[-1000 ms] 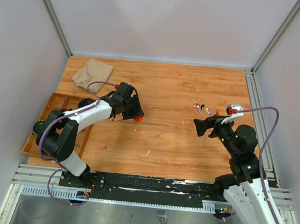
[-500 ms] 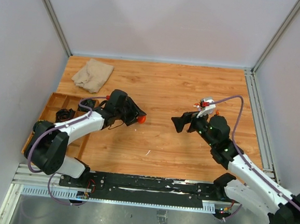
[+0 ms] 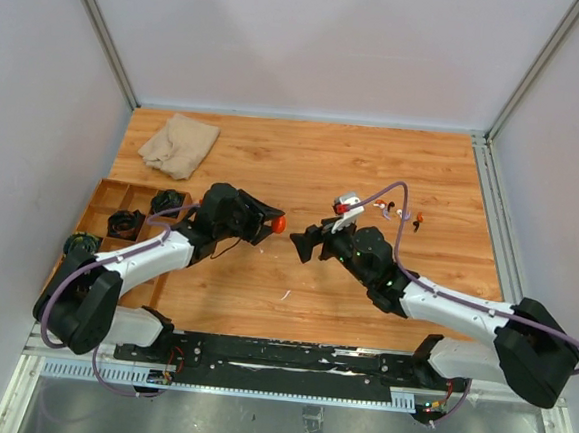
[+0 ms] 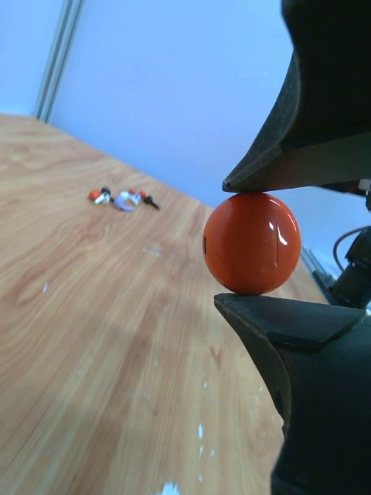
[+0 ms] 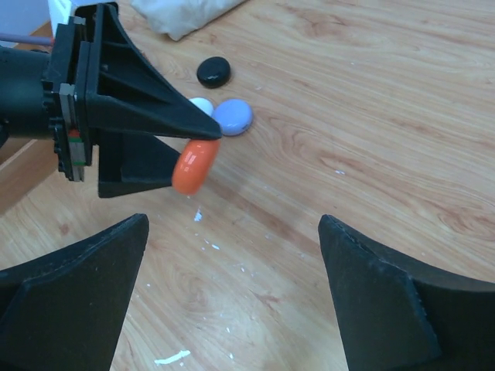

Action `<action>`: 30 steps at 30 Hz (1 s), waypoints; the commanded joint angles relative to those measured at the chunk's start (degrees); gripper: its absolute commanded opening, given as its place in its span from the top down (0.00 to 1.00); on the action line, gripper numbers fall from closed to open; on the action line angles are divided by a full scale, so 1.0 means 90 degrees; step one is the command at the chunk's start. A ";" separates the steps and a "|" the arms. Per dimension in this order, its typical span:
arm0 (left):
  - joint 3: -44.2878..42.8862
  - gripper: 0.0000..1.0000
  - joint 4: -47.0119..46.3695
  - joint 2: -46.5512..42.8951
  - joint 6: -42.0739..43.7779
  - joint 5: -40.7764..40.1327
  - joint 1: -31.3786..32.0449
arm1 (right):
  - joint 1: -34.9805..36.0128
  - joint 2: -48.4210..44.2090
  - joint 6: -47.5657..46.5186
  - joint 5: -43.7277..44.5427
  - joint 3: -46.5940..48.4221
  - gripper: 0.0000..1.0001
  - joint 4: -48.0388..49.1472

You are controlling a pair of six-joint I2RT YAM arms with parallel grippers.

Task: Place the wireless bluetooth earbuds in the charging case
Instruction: Open the charging case.

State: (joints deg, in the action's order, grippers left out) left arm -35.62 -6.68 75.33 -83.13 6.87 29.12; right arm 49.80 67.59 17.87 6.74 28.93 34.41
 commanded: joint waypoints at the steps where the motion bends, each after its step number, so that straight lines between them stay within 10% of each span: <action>1: 0.0116 0.87 -0.0739 -0.0187 -0.0659 -0.0052 0.0191 | 0.0381 0.0408 -0.0364 0.0411 0.0473 0.09 0.0776; 30: 0.0421 0.88 -0.1470 -0.0153 -0.1513 -0.0019 0.0456 | 0.0795 0.1730 -0.0345 0.1376 0.0829 0.53 0.1598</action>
State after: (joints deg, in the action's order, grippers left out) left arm -32.56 -17.78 74.54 -95.68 6.68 32.75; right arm 56.14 82.63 14.55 17.21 35.16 46.54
